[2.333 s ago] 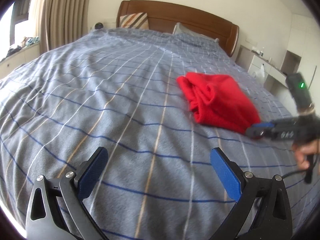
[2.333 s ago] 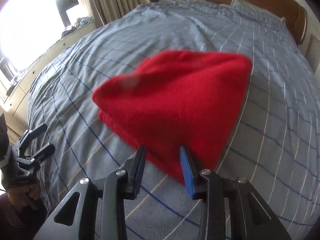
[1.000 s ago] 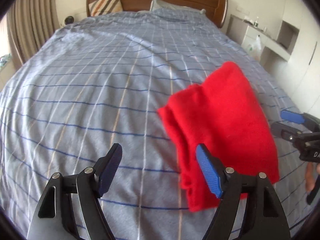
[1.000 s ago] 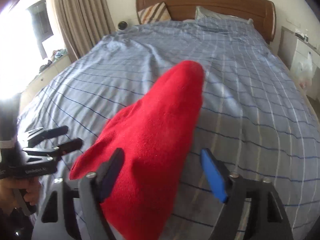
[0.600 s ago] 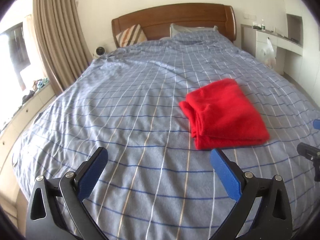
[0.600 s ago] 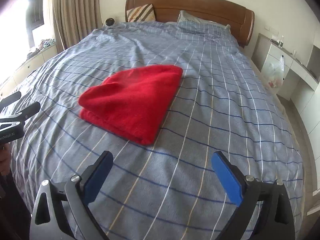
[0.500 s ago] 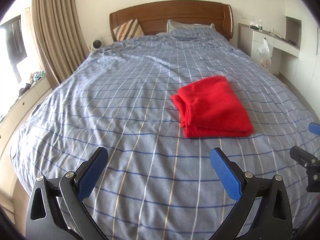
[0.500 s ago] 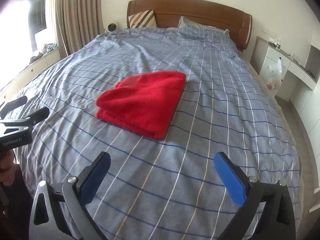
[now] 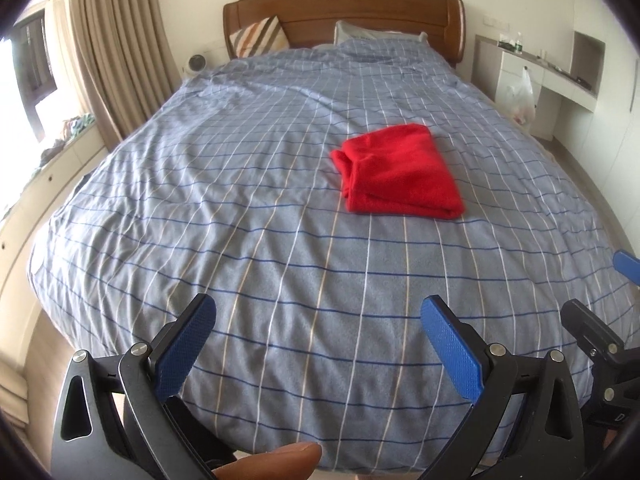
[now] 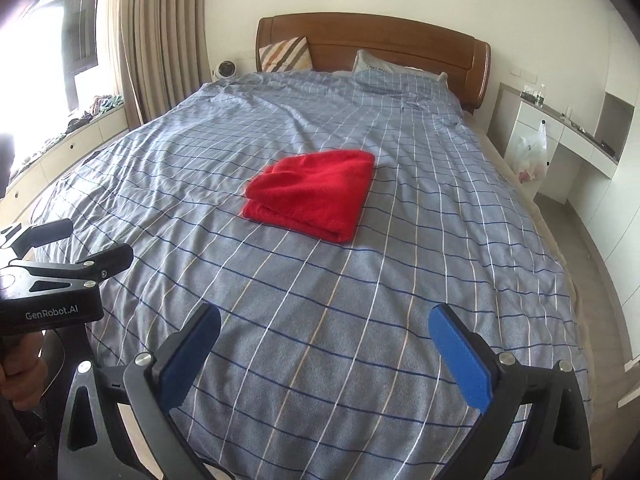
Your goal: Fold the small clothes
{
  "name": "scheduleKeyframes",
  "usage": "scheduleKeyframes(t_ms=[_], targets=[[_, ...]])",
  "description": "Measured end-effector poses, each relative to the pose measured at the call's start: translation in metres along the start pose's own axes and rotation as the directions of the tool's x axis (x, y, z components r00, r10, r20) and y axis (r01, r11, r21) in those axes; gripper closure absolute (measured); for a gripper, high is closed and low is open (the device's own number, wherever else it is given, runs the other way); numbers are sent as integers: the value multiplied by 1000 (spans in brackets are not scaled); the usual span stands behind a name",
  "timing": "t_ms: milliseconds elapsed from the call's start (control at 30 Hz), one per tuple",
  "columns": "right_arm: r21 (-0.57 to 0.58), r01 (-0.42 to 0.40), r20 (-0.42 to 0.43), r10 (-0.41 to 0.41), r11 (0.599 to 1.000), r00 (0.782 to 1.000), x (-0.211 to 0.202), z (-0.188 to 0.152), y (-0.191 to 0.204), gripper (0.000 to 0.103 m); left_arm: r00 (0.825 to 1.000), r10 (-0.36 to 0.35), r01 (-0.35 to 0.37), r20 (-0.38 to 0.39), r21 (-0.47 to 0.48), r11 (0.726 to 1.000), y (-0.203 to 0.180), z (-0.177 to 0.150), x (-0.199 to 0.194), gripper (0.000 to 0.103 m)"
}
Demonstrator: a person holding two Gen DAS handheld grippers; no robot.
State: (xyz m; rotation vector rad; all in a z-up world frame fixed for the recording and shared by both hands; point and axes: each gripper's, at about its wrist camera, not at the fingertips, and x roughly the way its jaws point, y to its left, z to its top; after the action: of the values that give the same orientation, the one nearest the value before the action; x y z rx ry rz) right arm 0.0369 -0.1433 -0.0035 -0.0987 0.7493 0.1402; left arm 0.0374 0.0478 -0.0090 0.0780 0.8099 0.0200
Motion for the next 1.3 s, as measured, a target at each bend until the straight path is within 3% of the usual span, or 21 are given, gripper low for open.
scheduleKeyframes(t_ms=[333, 1133, 1300], targets=[[37, -3, 2, 3, 999, 1000, -23, 2, 0, 1, 1000, 9, -10, 27, 27, 1000, -3, -8, -23, 0], [67, -63, -17, 64, 996, 998, -39, 4, 8, 1, 1000, 20, -20, 12, 17, 1000, 2, -10, -27, 0], [54, -43, -15, 44, 998, 999, -38, 4, 9, 1, 999, 26, -26, 23, 23, 999, 0, -9, -31, 0]])
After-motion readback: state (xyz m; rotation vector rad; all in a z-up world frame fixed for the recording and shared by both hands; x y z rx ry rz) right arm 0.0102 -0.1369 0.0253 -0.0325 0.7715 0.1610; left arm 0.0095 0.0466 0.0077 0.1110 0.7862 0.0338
